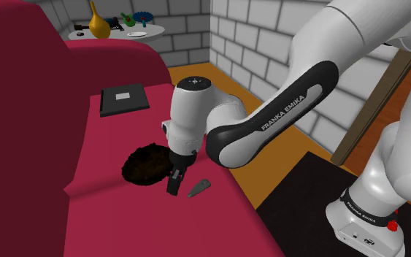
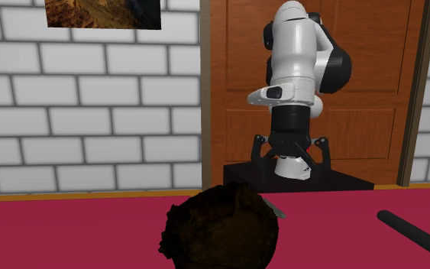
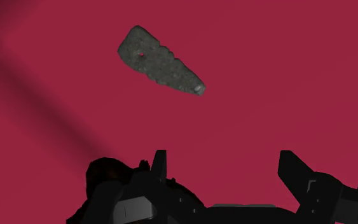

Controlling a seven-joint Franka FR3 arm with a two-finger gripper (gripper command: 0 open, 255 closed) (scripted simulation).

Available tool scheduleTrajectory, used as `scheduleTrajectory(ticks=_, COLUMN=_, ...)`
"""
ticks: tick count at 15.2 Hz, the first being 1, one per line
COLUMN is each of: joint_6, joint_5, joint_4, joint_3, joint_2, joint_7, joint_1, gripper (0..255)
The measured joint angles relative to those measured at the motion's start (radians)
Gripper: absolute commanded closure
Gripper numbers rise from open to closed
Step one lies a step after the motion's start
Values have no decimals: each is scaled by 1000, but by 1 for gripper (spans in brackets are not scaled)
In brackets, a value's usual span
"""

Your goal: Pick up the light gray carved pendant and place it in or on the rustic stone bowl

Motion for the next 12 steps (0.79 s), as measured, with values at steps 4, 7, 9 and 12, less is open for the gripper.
scheduleTrajectory(ticks=4, joint_6=37, joint_5=-38, joint_4=2, joint_3=-13, joint_2=45, joint_7=27, joint_1=13, gripper=0)
scheduleTrajectory(ticks=7, joint_6=44, joint_5=-46, joint_4=4, joint_3=-17, joint_2=55, joint_7=33, joint_1=17, gripper=0)
scheduleTrajectory(ticks=9, joint_6=45, joint_5=-47, joint_4=4, joint_3=-17, joint_2=56, joint_7=33, joint_1=17, gripper=0)
scheduleTrajectory(ticks=12, joint_6=45, joint_5=-47, joint_4=4, joint_3=-17, joint_2=56, joint_7=33, joint_1=17, gripper=255)
